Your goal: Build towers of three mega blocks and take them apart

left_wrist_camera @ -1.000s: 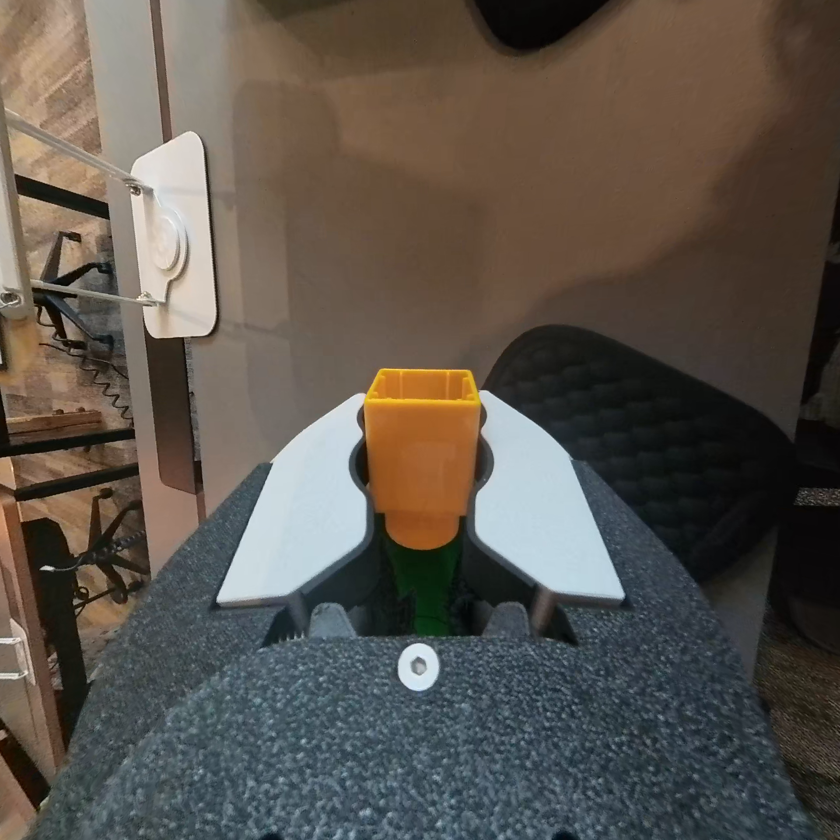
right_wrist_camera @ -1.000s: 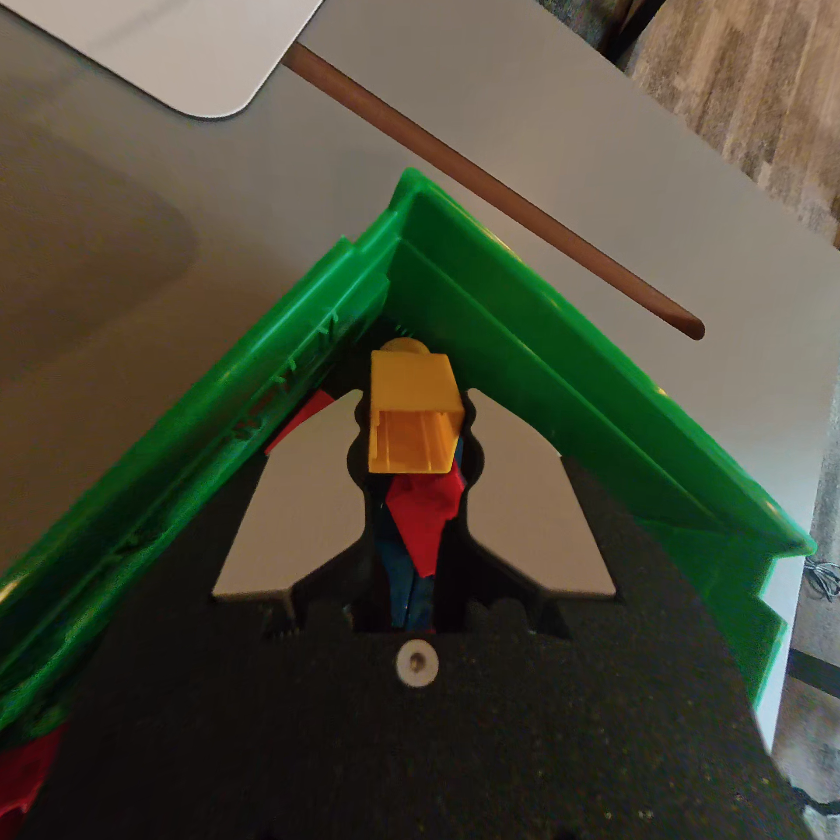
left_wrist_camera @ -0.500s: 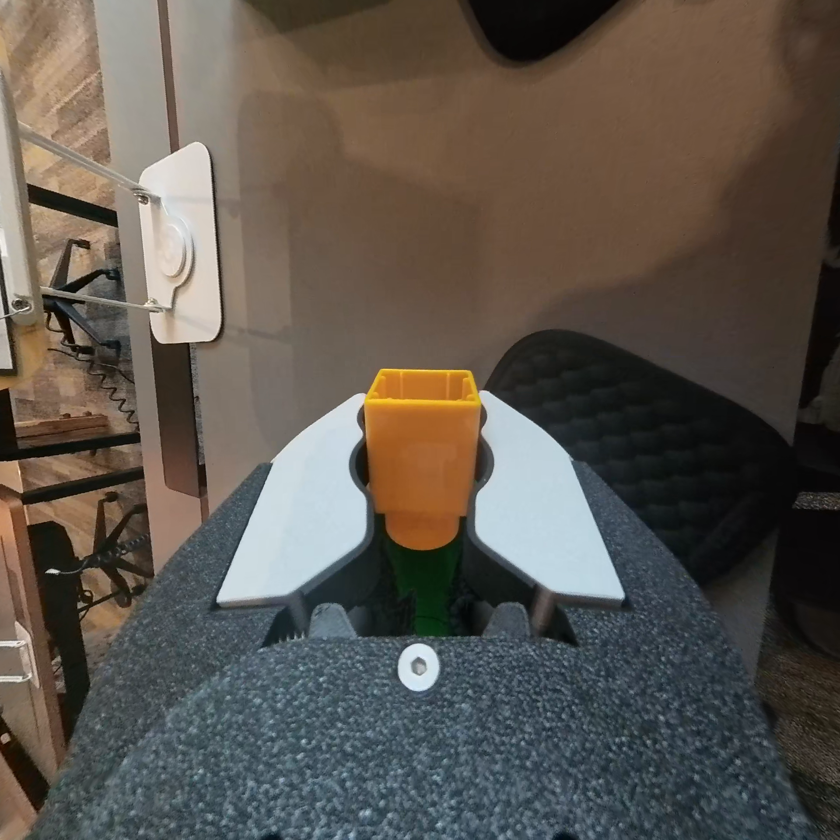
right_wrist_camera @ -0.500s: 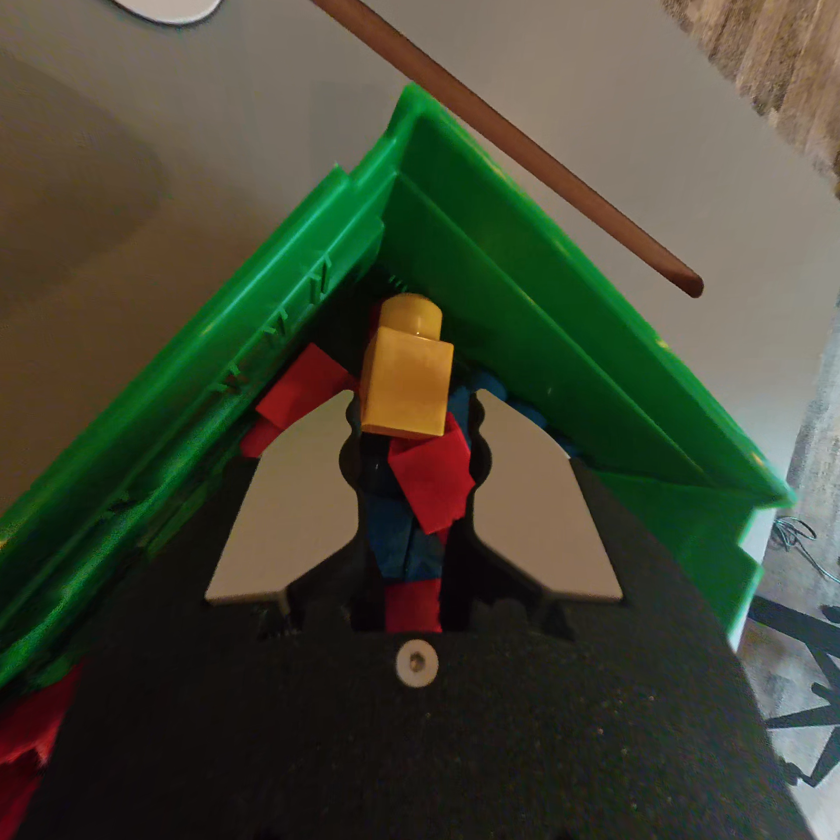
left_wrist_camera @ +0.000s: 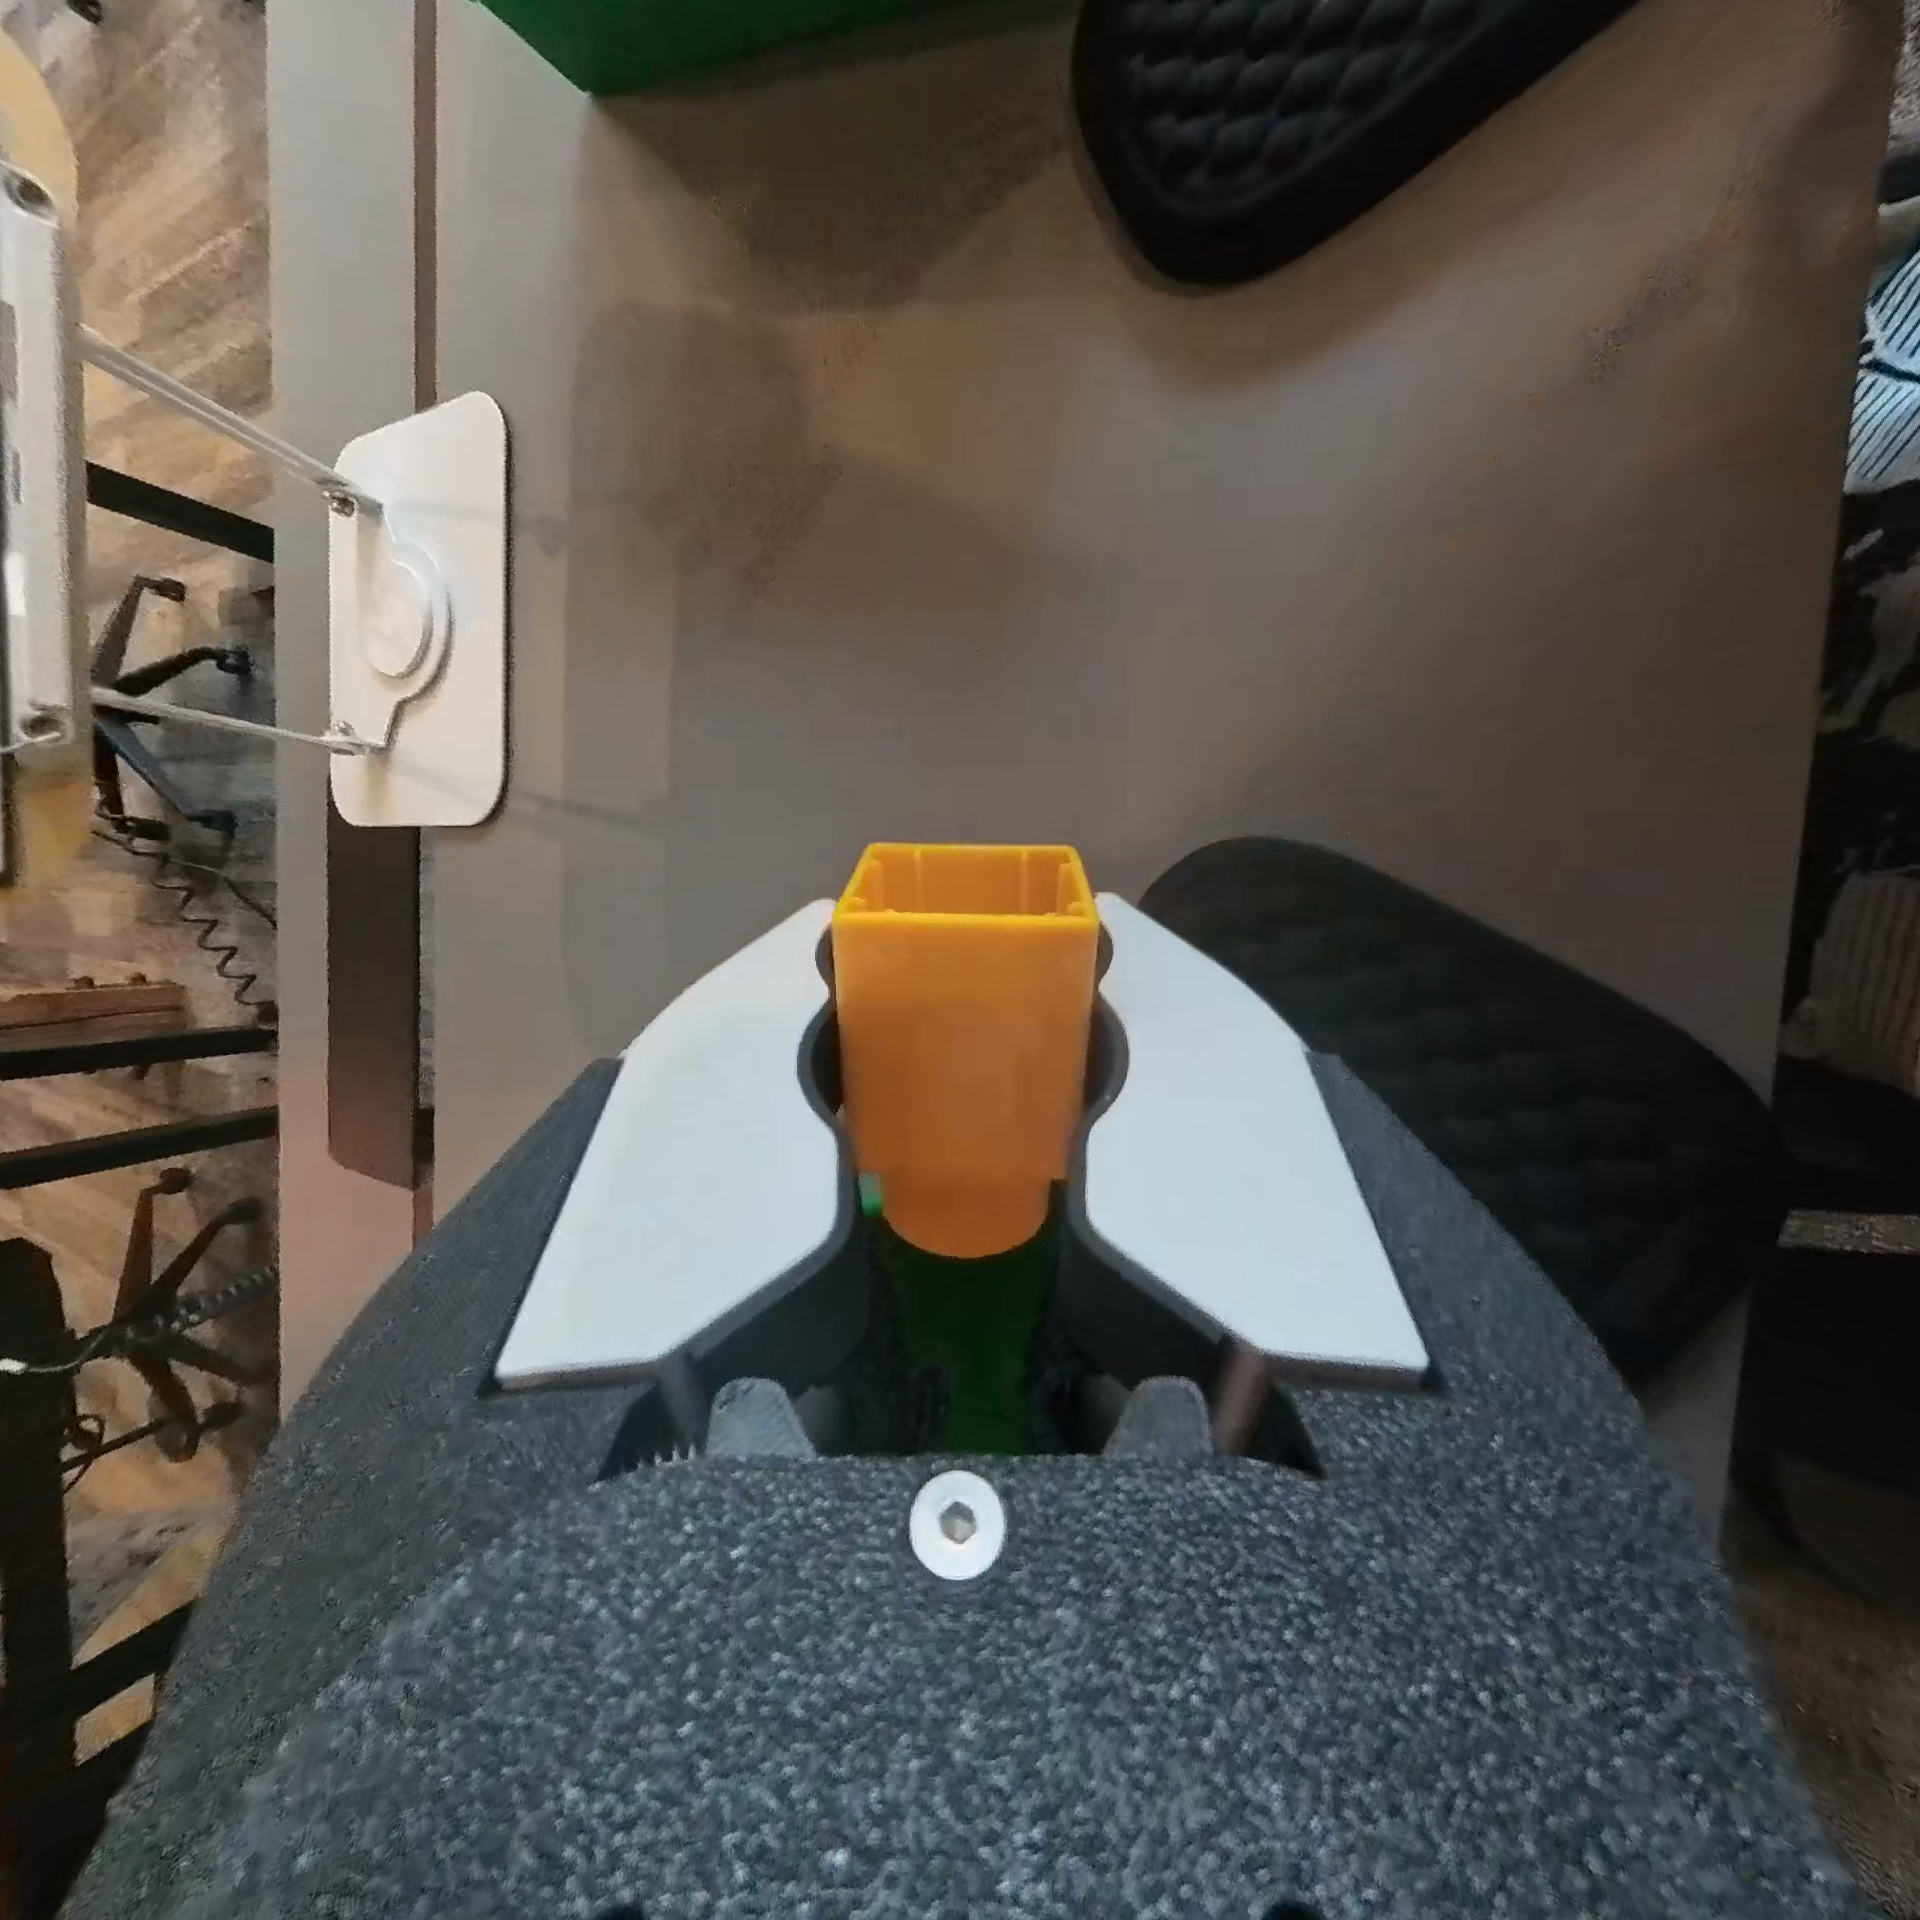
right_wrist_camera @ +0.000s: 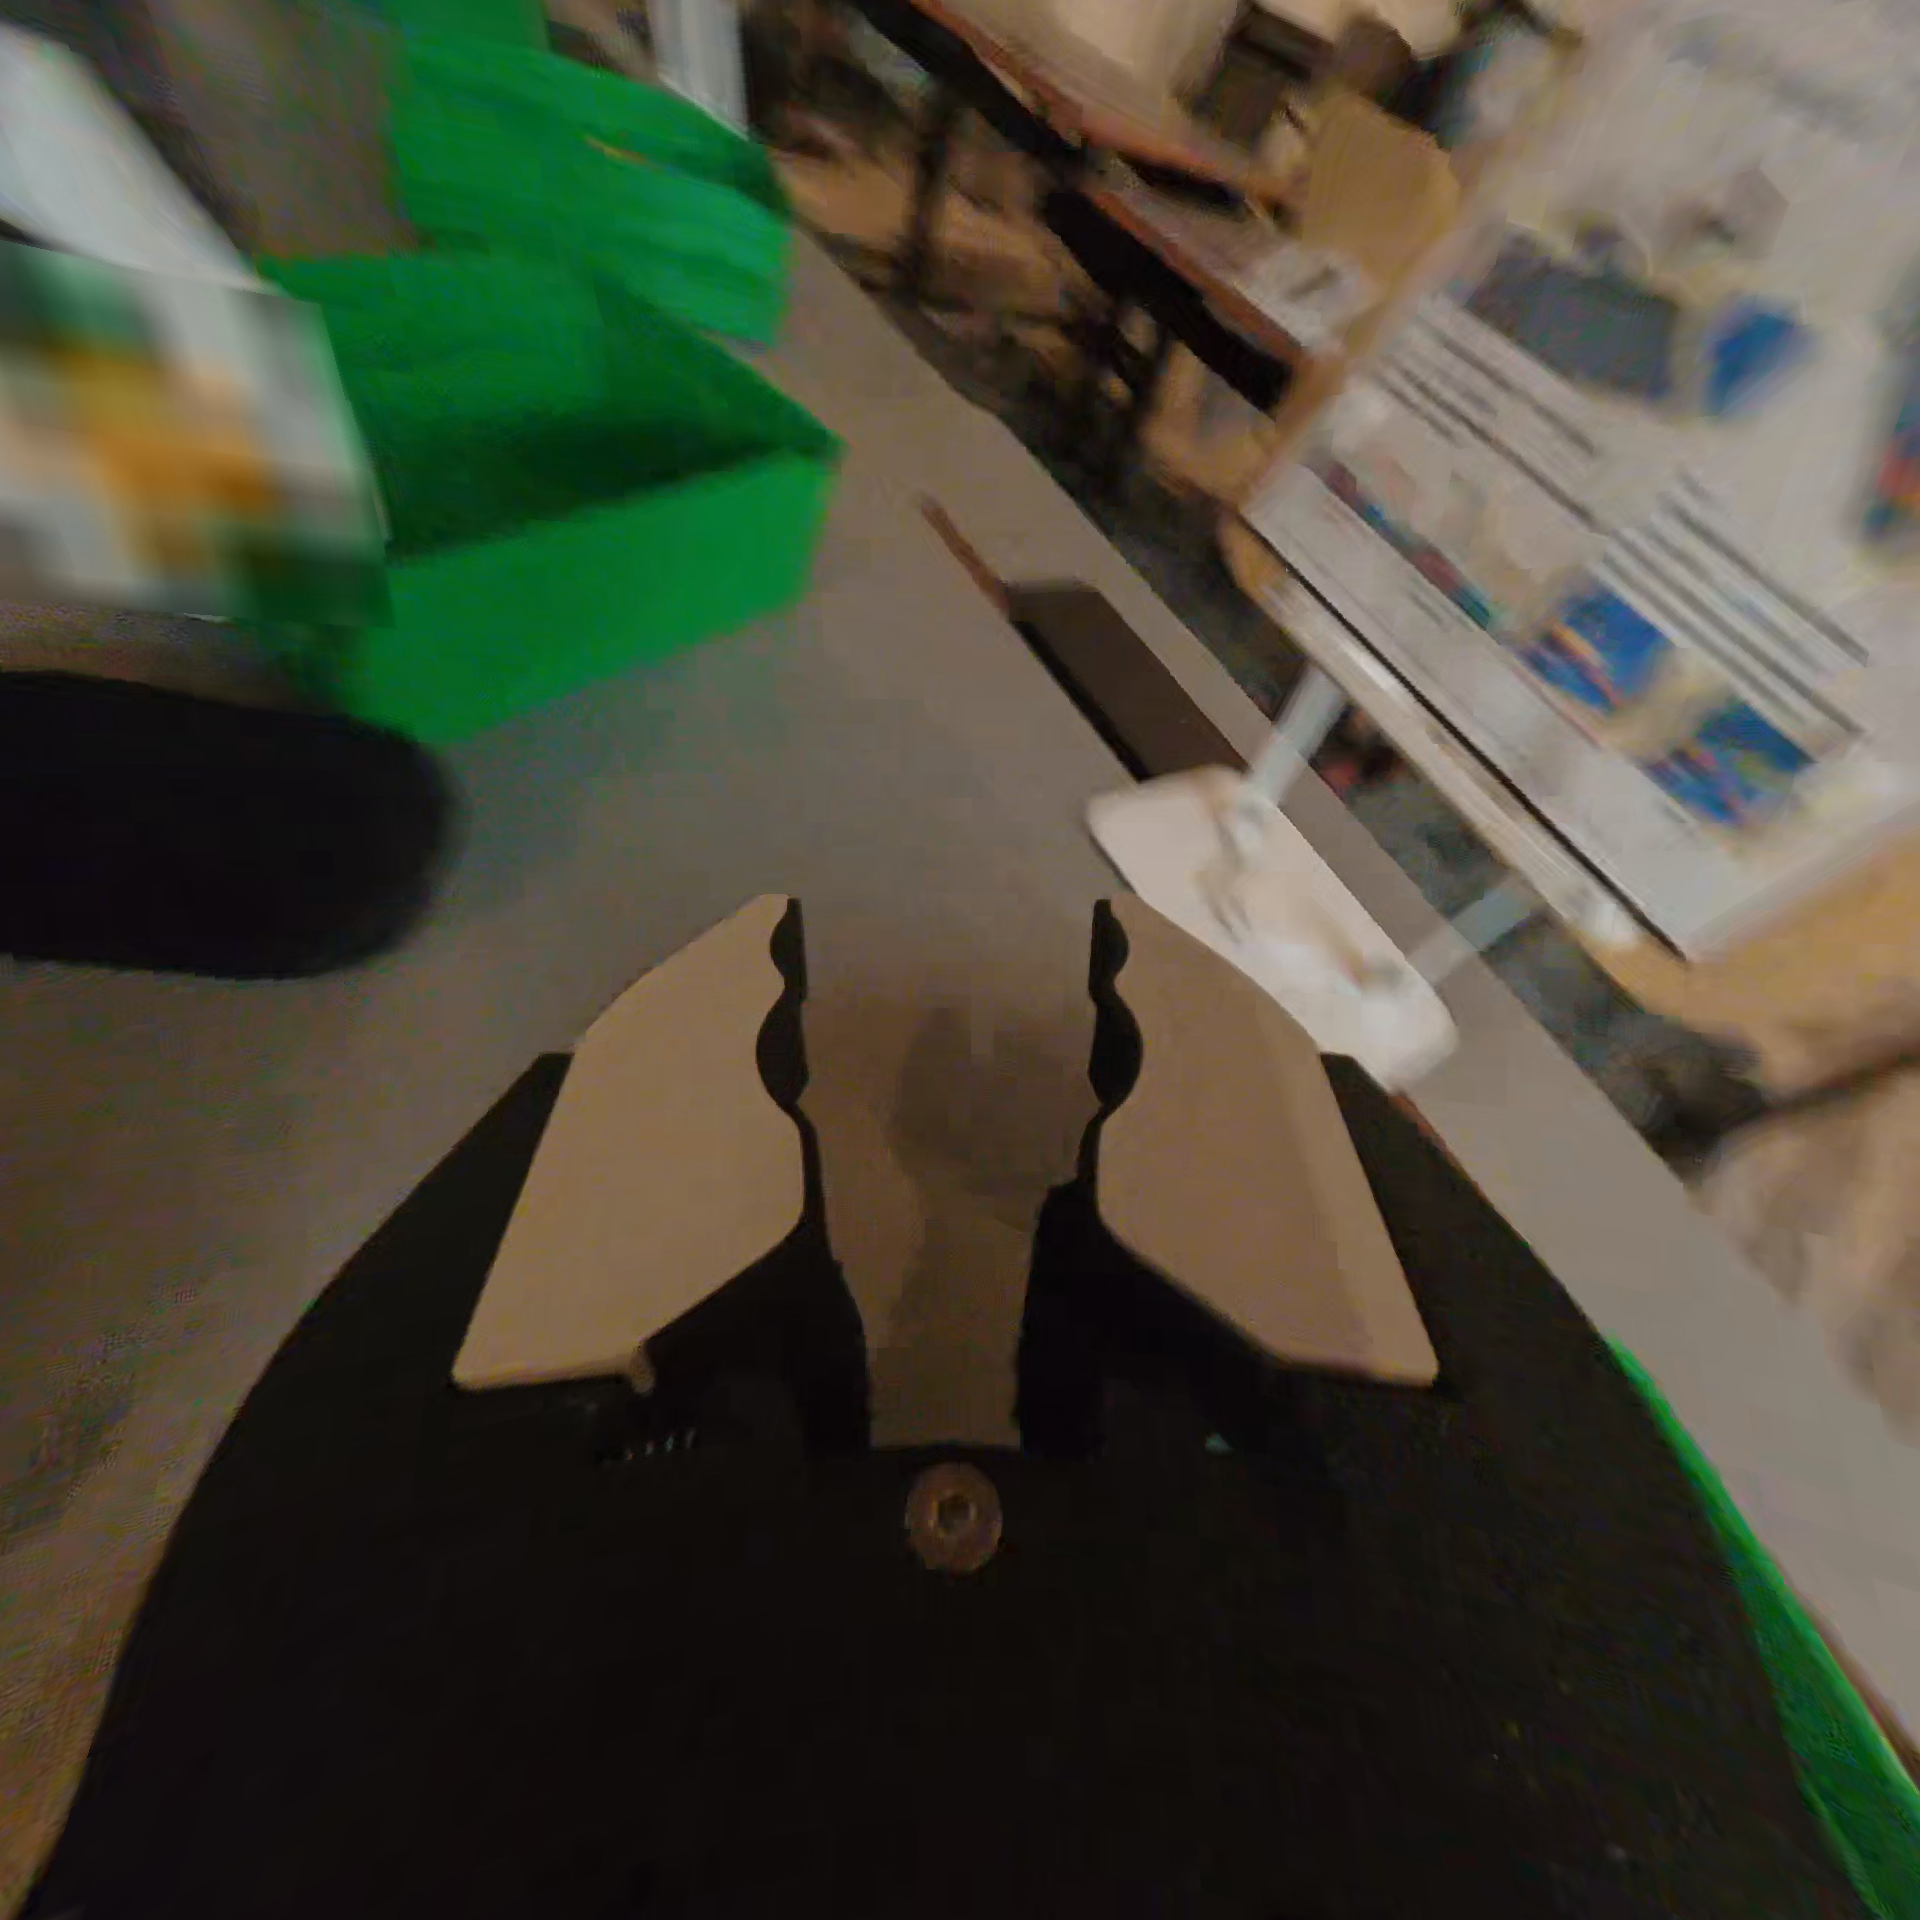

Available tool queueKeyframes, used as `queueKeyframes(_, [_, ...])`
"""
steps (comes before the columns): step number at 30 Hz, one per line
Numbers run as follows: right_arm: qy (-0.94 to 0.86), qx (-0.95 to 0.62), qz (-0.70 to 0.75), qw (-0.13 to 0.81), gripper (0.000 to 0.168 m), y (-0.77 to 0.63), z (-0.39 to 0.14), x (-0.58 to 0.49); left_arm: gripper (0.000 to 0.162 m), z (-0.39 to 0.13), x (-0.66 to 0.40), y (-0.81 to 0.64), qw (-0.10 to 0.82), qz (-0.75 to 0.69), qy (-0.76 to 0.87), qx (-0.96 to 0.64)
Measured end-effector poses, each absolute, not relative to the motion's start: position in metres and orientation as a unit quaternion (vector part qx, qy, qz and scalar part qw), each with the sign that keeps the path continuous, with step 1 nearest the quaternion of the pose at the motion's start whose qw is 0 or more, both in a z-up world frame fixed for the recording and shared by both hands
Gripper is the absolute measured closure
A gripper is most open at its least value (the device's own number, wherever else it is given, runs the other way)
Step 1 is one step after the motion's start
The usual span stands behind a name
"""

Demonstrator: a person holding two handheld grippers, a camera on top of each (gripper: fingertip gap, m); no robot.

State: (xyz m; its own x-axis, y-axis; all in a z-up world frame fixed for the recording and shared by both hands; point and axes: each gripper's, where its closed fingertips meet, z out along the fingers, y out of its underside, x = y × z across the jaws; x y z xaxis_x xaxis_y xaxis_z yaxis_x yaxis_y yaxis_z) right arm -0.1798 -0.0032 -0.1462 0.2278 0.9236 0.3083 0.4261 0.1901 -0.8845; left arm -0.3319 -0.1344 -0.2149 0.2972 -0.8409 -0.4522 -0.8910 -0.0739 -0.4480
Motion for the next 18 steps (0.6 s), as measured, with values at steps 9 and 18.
queueKeyframes(9, [-0.702, -0.419, 0.296, 0.494, 0.116, -0.139, -0.169, -0.285, 0.122, -0.208, -0.312, -0.134, 0.352, 0.012, 0.598, -0.72])
queueKeyframes(18, [-0.739, -0.363, 0.265, 0.502, 0.134, -0.156, -0.174, -0.316, 0.121, -0.211, -0.304, -0.142, 0.351, 0.01, 0.614, -0.707])
